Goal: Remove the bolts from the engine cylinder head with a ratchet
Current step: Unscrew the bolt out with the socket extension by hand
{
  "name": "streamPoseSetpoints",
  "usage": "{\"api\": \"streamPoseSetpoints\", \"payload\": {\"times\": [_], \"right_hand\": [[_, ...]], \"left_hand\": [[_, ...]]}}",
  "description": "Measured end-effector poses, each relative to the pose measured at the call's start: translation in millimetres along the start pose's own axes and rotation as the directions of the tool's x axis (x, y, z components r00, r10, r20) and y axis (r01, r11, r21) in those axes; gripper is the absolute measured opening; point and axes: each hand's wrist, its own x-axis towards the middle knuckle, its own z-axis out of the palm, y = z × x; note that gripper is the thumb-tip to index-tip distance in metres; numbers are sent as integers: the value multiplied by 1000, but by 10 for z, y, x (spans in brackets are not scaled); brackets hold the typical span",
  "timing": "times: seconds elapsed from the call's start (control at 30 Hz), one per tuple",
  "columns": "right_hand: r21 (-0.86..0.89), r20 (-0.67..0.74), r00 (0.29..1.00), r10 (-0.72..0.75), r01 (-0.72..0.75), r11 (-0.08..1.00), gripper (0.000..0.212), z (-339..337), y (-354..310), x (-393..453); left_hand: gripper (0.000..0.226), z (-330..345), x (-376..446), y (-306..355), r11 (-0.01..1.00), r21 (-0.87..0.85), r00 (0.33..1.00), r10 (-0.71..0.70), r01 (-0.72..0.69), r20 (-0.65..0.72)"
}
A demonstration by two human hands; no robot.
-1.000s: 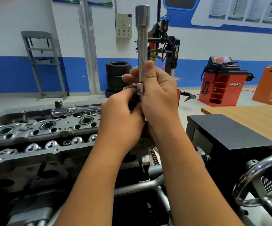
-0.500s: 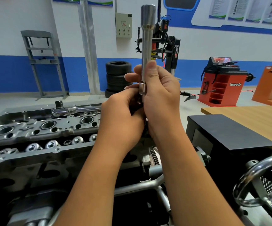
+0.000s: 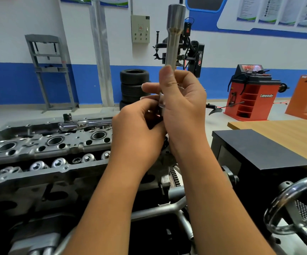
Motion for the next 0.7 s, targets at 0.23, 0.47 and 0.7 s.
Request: {"api": "streamPoseSetpoints", "payload": {"times": [0.23,0.47,0.7], "right_hand": [[-58,41,998,-54,56,997,30,-34,13,46],[-20,86,996,26,-25,999,24,-91,-35,57],[-9,94,995,28,-28,1000,36,-93,-25,69]], "left_hand": [[26,-37,18,-19,998,-57,989,-18,26,148],[19,-27,31,-37,990,-142,998,-11,21,69],[20,-143,47,-43,930,-312,974,-143,193,178]]}}
